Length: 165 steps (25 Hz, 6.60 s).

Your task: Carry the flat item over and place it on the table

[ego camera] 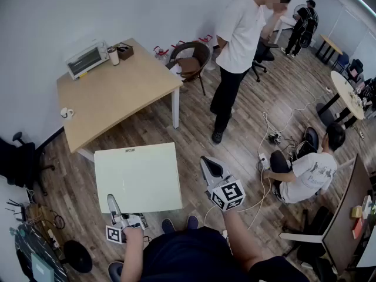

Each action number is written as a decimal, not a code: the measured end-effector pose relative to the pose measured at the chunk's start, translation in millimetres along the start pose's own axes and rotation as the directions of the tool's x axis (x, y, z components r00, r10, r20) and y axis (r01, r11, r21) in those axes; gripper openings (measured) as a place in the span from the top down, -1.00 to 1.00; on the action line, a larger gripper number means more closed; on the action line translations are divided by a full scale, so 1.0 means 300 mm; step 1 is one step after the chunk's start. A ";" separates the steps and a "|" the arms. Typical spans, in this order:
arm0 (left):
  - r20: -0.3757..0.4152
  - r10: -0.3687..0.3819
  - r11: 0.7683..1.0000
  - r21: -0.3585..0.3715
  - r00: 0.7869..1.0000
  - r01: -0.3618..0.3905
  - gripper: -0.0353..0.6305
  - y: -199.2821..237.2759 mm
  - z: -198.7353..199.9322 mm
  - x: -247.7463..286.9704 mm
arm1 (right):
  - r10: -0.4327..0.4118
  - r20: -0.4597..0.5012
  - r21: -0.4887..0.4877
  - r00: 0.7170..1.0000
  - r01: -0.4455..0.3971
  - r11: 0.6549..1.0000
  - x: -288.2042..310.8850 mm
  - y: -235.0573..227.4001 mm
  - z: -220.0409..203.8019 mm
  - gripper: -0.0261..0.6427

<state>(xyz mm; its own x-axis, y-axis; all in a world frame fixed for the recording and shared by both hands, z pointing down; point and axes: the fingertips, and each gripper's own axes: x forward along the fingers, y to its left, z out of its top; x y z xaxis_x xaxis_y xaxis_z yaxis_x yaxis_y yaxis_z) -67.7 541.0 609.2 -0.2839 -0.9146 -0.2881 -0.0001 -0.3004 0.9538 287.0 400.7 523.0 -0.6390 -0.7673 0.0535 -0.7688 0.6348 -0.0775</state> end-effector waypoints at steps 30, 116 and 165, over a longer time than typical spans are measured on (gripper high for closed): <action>0.107 -0.037 0.999 0.017 0.994 0.036 0.03 0.095 -0.076 0.137 | 0.071 0.036 -0.039 0.997 -0.070 0.997 0.213 -0.153 -0.027 0.90; 0.205 0.058 0.997 0.037 0.977 -0.067 0.03 0.850 0.074 2.393 | 0.205 -0.024 -0.036 0.979 -0.205 0.978 2.512 -0.905 0.134 0.90; 0.142 0.480 0.859 0.123 0.866 -0.497 0.01 1.529 0.289 2.708 | 0.129 -0.085 0.007 0.988 -0.129 0.992 2.702 -0.798 0.081 0.90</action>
<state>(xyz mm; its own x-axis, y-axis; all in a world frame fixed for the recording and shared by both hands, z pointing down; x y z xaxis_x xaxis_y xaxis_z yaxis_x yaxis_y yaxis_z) -381.5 -316.4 820.0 -0.3821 -0.8974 0.2205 0.0231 0.2293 0.9731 -46.4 -375.6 560.8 -0.7325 -0.6687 0.1276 -0.6800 0.7276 -0.0906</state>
